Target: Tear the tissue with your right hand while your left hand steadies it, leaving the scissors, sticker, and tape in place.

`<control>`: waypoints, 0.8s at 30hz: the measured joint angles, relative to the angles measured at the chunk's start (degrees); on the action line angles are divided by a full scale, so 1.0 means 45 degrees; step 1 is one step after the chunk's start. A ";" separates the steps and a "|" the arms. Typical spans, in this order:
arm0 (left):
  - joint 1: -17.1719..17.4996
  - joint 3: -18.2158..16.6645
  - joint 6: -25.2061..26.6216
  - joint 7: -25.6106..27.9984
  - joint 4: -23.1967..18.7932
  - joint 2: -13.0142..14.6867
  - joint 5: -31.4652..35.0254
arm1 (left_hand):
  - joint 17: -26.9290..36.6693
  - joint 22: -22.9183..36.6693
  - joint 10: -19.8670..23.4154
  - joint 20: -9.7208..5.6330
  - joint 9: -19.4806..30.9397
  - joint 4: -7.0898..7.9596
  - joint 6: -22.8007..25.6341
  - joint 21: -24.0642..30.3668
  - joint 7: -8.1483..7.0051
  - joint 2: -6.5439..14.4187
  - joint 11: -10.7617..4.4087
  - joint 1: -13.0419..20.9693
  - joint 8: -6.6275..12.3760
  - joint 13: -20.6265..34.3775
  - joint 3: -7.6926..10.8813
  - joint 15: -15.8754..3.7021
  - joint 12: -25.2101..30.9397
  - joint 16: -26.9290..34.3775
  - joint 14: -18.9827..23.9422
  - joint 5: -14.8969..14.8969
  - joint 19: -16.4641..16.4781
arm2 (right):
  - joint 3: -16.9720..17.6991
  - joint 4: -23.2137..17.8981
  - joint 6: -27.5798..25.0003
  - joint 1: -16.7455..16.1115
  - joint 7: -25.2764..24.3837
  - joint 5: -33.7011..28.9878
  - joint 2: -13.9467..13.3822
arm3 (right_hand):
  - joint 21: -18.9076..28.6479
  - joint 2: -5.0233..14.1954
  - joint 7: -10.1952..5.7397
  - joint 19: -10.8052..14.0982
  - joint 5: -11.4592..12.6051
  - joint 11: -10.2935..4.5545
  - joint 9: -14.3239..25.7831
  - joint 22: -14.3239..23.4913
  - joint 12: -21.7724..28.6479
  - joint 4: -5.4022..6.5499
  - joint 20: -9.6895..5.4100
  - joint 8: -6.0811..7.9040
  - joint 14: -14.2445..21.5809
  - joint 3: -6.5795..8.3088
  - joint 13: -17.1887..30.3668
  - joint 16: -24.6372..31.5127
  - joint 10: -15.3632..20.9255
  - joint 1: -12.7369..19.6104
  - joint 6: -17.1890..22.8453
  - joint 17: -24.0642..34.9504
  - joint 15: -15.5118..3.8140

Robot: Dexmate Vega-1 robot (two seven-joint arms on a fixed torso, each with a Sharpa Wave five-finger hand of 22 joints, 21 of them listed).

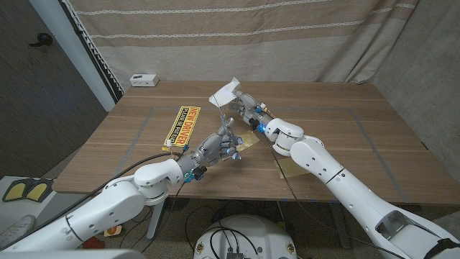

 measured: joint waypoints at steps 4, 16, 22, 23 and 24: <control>0.0002 0.0055 -0.0100 0.0001 0.0099 -0.0126 0.0035 | 0.0039 -0.0041 -0.0001 0.0000 0.0014 0.0000 0.0001 0.0000 0.0001 0.0000 0.0000 0.0000 -0.0008 0.0029 0.0000 0.0000 0.0084 0.0000 0.0000 0.0000 0.0000 | 0.0005 -0.0045 0.0058 -0.0058 -0.0133 -0.0016 0.0001 | 0.0000 -0.0005 -0.0065 -0.0033 -0.0006 -0.0003 0.0000 -0.0009 -0.0049 0.0000 0.0033 0.0000 0.0000 0.0000 -0.0001 0.0089 -0.0003 -0.0005 -0.0065 -0.0019 0.0000; -0.0275 0.0297 -0.0175 -0.0170 0.0422 -0.0408 0.0101 | 0.0025 -0.0100 -0.0050 0.0000 0.0013 0.0000 0.0001 0.0095 0.0001 0.0000 0.0050 0.0000 -0.0020 0.0025 0.0000 0.0000 0.0099 0.0000 0.0000 0.0000 0.0001 | -0.0061 -0.0171 0.0218 -0.0169 -0.0346 -0.0300 -0.0013 | 0.0000 0.0018 -0.0065 -0.0138 -0.0007 -0.0069 0.0002 -0.0066 -0.0049 0.0001 -0.0001 0.0000 0.0001 0.0105 0.0061 0.0174 -0.0069 -0.0120 -0.0065 -0.0116 0.0000; -0.0408 0.0379 -0.0175 -0.0331 0.0547 -0.0500 0.0142 | 0.0020 -0.0161 -0.0049 -0.0047 0.0011 0.0000 0.0001 0.0145 0.0001 0.0000 0.0050 0.0000 -0.0045 -0.0059 0.0000 0.0000 0.0099 0.0000 0.0000 0.0067 -0.0046 | -0.0111 -0.0228 0.0247 -0.0201 -0.0378 -0.0406 -0.0039 | 0.0000 0.0017 -0.0064 -0.0138 -0.0008 -0.0068 0.0002 -0.0126 -0.0099 0.0001 -0.0001 0.0000 0.0001 0.0106 0.0060 0.0221 -0.0068 -0.0119 -0.0064 -0.0159 0.0000; -0.0423 0.0389 -0.0175 -0.0347 0.0564 -0.0521 0.0147 | 0.0017 -0.0175 -0.0050 -0.0047 0.0014 0.0000 0.0001 0.0145 0.0002 0.0000 0.0050 0.0000 -0.0047 -0.0059 0.0000 0.0000 0.0099 0.0000 0.0000 0.0067 -0.0046 | -0.0135 -0.0250 0.0250 -0.0208 -0.0380 -0.0416 -0.0058 | 0.0000 0.0017 -0.0064 -0.0137 -0.0008 -0.0068 0.0002 -0.0127 -0.0099 0.0001 -0.0001 0.0000 0.0001 0.0106 0.0060 0.0269 -0.0068 -0.0119 -0.0064 -0.0175 0.0000; -0.0432 0.0395 -0.0175 -0.0352 0.0575 -0.0531 0.0149 | 0.0018 -0.0177 -0.0050 -0.0047 0.0012 0.0000 0.0001 0.0145 0.0002 0.0000 0.0049 0.0000 -0.0047 -0.0051 0.0000 0.0000 0.0099 0.0000 0.0000 0.0067 -0.0046 | -0.0146 -0.0261 0.0255 -0.0218 -0.0384 -0.0433 -0.0066 | 0.0000 0.0017 -0.0064 -0.0137 -0.0008 -0.0068 0.0003 -0.0127 -0.0099 0.0001 -0.0001 0.0000 0.0001 0.0105 0.0060 0.0270 -0.0068 -0.0118 -0.0064 -0.0176 0.0000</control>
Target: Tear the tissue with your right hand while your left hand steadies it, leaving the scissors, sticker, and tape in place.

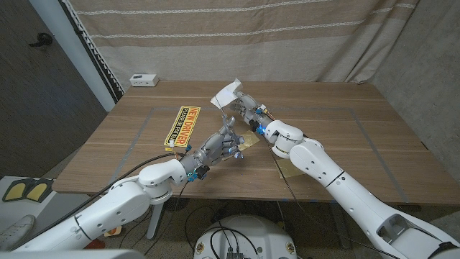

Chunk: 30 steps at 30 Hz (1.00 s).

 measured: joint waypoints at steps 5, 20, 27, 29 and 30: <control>-0.0018 0.0016 -0.0001 -0.0012 0.0044 -0.0026 0.0018 | 0.0000 0.0001 -0.0032 0.0000 -0.0017 0.0000 0.0000 0.0000 0.0000 0.0000 -0.0032 0.0000 -0.0008 0.0005 0.0000 0.0000 0.0003 0.0000 0.0000 0.0000 0.0001 | -0.0008 -0.0034 0.0012 -0.0027 -0.0022 -0.0049 -0.0022 | 0.0000 -0.0001 0.0001 0.0000 0.0000 -0.0002 0.0000 -0.0032 0.0000 0.0000 0.0000 0.0000 0.0000 0.0000 -0.0001 0.0049 0.0002 0.0000 0.0000 0.0000 0.0000; 0.0092 -0.0172 0.0001 0.0047 0.0011 0.0205 0.0032 | -0.0031 -0.0059 -0.0030 0.0064 0.0001 0.0000 0.0000 0.0158 0.0000 0.0000 -0.0031 0.0000 -0.0025 0.0028 0.0000 0.0000 0.0062 0.0000 -0.0001 -0.0001 -0.0074 | -0.0049 -0.0223 0.0065 -0.0151 -0.0026 -0.0204 -0.0129 | 0.0091 -0.0001 -0.0003 0.0001 0.0000 0.0002 0.0001 -0.0117 0.0000 0.0000 0.0000 0.0000 0.0001 -0.0002 -0.0002 0.0185 0.0096 0.0001 0.0006 -0.0118 0.0000; 0.0053 -0.0182 0.0073 -0.0011 0.0007 0.0240 0.0032 | -0.0059 -0.0088 -0.0029 0.0023 0.0000 0.0000 0.0000 0.0183 0.0000 0.0000 -0.0030 0.0000 0.0016 -0.0003 0.0000 0.0000 0.0062 0.0000 -0.0001 -0.0001 -0.0114 | -0.0081 -0.0280 0.0096 -0.0169 -0.0032 -0.0300 -0.0163 | 0.0099 -0.0002 -0.0049 0.0002 -0.0001 0.0002 0.0001 -0.0167 0.0000 0.0000 0.0000 0.0000 0.0001 -0.0003 -0.0003 0.0284 0.0095 0.0001 0.0054 -0.0177 0.0000; 0.0015 -0.0173 0.0098 -0.0049 0.0006 0.0239 0.0032 | -0.0036 -0.0106 -0.0028 0.0023 0.0001 0.0000 0.0000 0.0234 0.0001 0.0000 -0.0029 0.0000 0.0017 0.0029 0.0000 0.0000 0.0062 -0.0001 -0.0001 -0.0001 -0.0114 | -0.0084 -0.0282 0.0099 -0.0171 -0.0034 -0.0313 -0.0163 | 0.0098 -0.0002 -0.0049 0.0001 -0.0001 0.0002 0.0002 -0.0177 0.0000 0.0000 0.0000 0.0000 0.0001 -0.0003 -0.0003 0.0284 0.0095 0.0002 0.0054 -0.0177 0.0000; -0.0014 -0.0150 0.0098 -0.0049 0.0007 0.0239 0.0032 | -0.0026 -0.0117 -0.0028 0.0023 0.0002 0.0000 0.0001 0.0234 0.0001 0.0000 -0.0029 0.0000 0.0017 0.0029 0.0000 0.0000 0.0062 0.0000 -0.0001 -0.0001 -0.0114 | -0.0084 -0.0282 0.0101 -0.0171 -0.0034 -0.0321 -0.0163 | 0.0098 -0.0002 -0.0049 0.0002 -0.0001 0.0002 0.0002 -0.0177 0.0000 0.0000 0.0000 0.0000 0.0001 -0.0003 -0.0003 0.0318 0.0095 0.0002 0.0054 -0.0177 0.0000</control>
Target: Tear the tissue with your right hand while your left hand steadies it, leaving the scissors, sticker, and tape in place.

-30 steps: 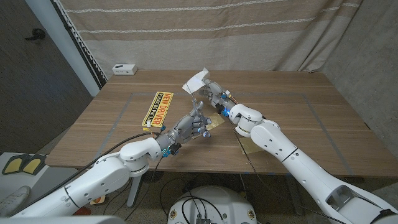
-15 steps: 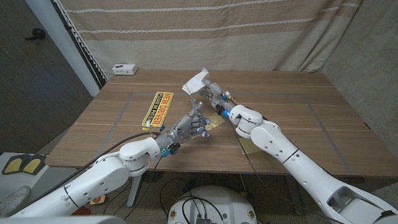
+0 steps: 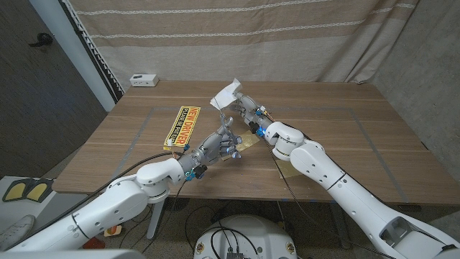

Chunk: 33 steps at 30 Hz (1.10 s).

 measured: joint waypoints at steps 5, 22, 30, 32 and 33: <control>-0.0096 0.0080 0.0090 -0.0130 0.0038 -0.0020 0.0000 | -0.0006 -0.0015 0.0000 0.0000 0.0000 0.0000 0.0000 0.0049 0.0000 0.0000 0.0000 0.0000 0.0000 0.0046 0.0000 0.0003 0.0071 0.0000 -0.0003 0.0048 0.0001 | -0.0020 -0.0012 0.0007 -0.0005 0.0001 -0.0041 -0.0015 | 0.0000 0.0000 0.0001 0.0000 0.0000 0.0000 0.0000 -0.0034 0.0000 -0.0041 -0.0001 0.0000 0.0000 0.0041 0.0058 0.0015 -0.0001 0.0000 -0.0001 -0.0058 0.0000; -0.0167 0.0182 0.0078 -0.0226 0.0175 -0.0125 0.0046 | -0.0057 -0.0080 -0.0001 0.0000 0.0000 0.0000 0.0000 0.0146 0.0000 0.0067 -0.0002 -0.0067 -0.0012 0.0001 0.0000 0.0002 0.0071 0.0000 -0.0002 0.0047 0.0001 | -0.0075 -0.0140 0.0038 -0.0095 0.0045 -0.0170 -0.0073 | 0.0089 0.0000 0.0003 0.0001 -0.0001 -0.0001 0.0001 -0.0167 0.0000 -0.0039 -0.0001 0.0000 0.0000 0.0038 0.0062 0.0251 0.0140 0.0000 -0.0002 -0.0226 0.0000; -0.0147 0.0184 0.0007 -0.0217 0.0205 -0.0141 0.0062 | -0.0056 -0.0118 0.0000 0.0069 -0.0016 0.0000 0.0000 0.0146 0.0000 0.0067 -0.0001 -0.0067 -0.0017 0.0023 0.0000 0.0002 0.0071 0.0071 -0.0002 0.0046 -0.0068 | -0.0076 -0.0202 0.0060 -0.0153 -0.0035 -0.0201 -0.0076 | 0.0088 0.0000 0.0004 0.0001 -0.0001 0.0023 0.0000 -0.0227 0.0000 -0.0075 0.0000 0.0000 0.0000 0.0074 0.0061 0.0349 0.0254 0.0000 -0.0003 -0.0294 0.0000; -0.0146 0.0186 0.0007 -0.0217 0.0214 -0.0148 0.0062 | -0.0056 -0.0118 0.0000 0.0069 -0.0002 0.0000 0.0000 0.0146 0.0000 0.0067 0.0000 -0.0067 -0.0019 0.0027 0.0000 0.0002 0.0072 0.0071 -0.0002 0.0046 -0.0068 | -0.0077 -0.0241 0.0065 -0.0193 -0.0054 -0.0201 -0.0081 | 0.0157 0.0000 0.0054 0.0001 -0.0001 0.0023 0.0000 -0.0235 0.0000 -0.0075 0.0000 0.0000 0.0000 0.0074 0.0061 0.0403 0.0254 0.0000 0.0047 -0.0294 0.0000; -0.0146 0.0187 0.0007 -0.0217 0.0216 -0.0150 0.0062 | -0.0053 -0.0118 0.0000 0.0069 -0.0003 0.0000 0.0000 0.0167 0.0001 0.0067 0.0000 -0.0067 -0.0022 0.0024 0.0000 0.0002 0.0072 0.0071 -0.0002 0.0046 -0.0068 | -0.0077 -0.0241 0.0067 -0.0193 -0.0058 -0.0201 -0.0081 | 0.0189 0.0000 0.0051 0.0001 -0.0001 0.0023 0.0001 -0.0235 0.0000 -0.0075 0.0000 0.0000 0.0000 0.0074 0.0061 0.0446 0.0254 0.0000 0.0045 -0.0294 0.0000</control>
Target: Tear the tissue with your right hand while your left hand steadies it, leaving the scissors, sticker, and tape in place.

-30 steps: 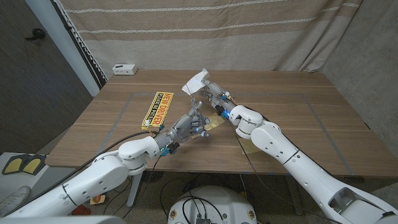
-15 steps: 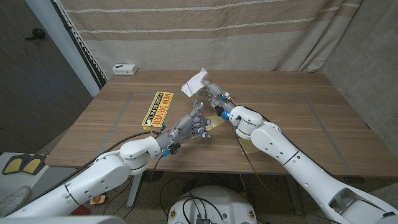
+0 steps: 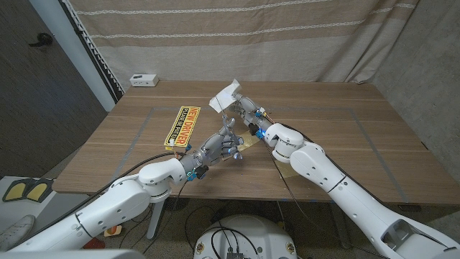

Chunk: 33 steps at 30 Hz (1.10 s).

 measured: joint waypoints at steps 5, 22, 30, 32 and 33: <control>0.0007 0.0005 -0.0077 -0.0023 0.0031 -0.0014 0.0023 | -0.0006 -0.0059 0.0001 0.0000 -0.0007 0.0000 0.0000 0.0077 0.0000 0.0000 0.0000 0.0000 -0.0003 -0.0073 0.0000 0.0000 0.0000 0.0000 0.0000 0.0000 0.0000 | 0.0005 -0.0075 0.0004 -0.0071 -0.0046 0.0001 -0.0015 | 0.0009 0.0000 -0.0029 0.0000 0.0000 0.0046 0.0000 -0.0052 0.0000 0.0000 0.0000 0.0000 0.0000 0.0000 -0.0001 0.0002 0.0046 0.0000 0.0030 -0.0060 0.0000; -0.0015 0.0034 -0.0244 -0.0214 0.0237 -0.0107 0.0023 | -0.0037 -0.0117 0.0052 -0.0070 -0.0150 0.0000 0.0208 0.0176 0.0024 0.0051 -0.0043 -0.0051 0.0043 -0.0024 0.0000 0.0000 0.0112 0.0048 0.0000 0.0062 -0.0068 | 0.0015 -0.0249 0.0006 -0.0148 -0.0103 0.0015 -0.0075 | 0.0107 0.0000 -0.0002 0.0049 -0.0036 0.0022 0.0000 -0.0159 0.0000 -0.0058 0.0048 0.0000 0.0120 0.0045 -0.0035 0.0224 0.0112 0.0000 0.0139 -0.0228 -0.0021; -0.0021 0.0051 -0.0364 -0.0251 0.0334 -0.0201 0.0022 | -0.0039 -0.0173 0.0145 -0.0070 -0.0328 0.0055 0.0454 0.0253 -0.0001 0.0631 0.0045 0.0183 0.0043 -0.0034 0.0121 0.0000 0.0192 0.0101 0.0000 0.0259 -0.0068 | 0.0014 -0.0270 -0.0019 -0.0154 -0.0117 0.0049 -0.0081 | 0.0107 0.0000 -0.0001 0.0097 -0.0037 0.0021 0.0000 -0.0196 -0.0097 -0.0058 -0.0001 0.0000 0.0119 0.0044 -0.0034 0.0320 0.0111 0.0000 0.0138 -0.0295 -0.0020; -0.0021 0.0056 -0.0385 -0.0260 0.0356 -0.0230 0.0022 | -0.0039 -0.0160 0.0148 -0.0066 -0.0328 0.0129 0.0493 0.0300 -0.0028 0.0854 0.0048 0.0315 0.0043 -0.0038 0.0197 0.0000 0.0200 0.0101 0.0000 0.0388 -0.0071 | 0.0011 -0.0282 -0.0026 -0.0157 -0.0119 0.0051 -0.0083 | 0.0107 0.0000 -0.0001 0.0097 -0.0038 0.0021 0.0000 -0.0237 -0.0097 -0.0058 -0.0001 0.0000 0.0119 0.0044 -0.0023 0.0369 0.0111 0.0000 0.0138 -0.0295 -0.0020; -0.0022 0.0056 -0.0385 -0.0260 0.0357 -0.0233 0.0022 | -0.0038 -0.0148 0.0148 -0.0022 -0.0368 0.0135 0.0527 0.0300 -0.0062 0.1004 0.0049 0.0359 0.0043 -0.0035 0.0274 0.0000 0.0200 0.0101 0.0000 0.0404 -0.0115 | 0.0008 -0.0286 -0.0029 -0.0158 -0.0119 0.0052 -0.0085 | 0.0107 -0.0001 -0.0001 0.0097 -0.0038 0.0021 0.0000 -0.0238 -0.0097 -0.0058 -0.0001 0.0000 0.0119 0.0044 -0.0012 0.0370 0.0111 0.0000 0.0138 -0.0295 -0.0020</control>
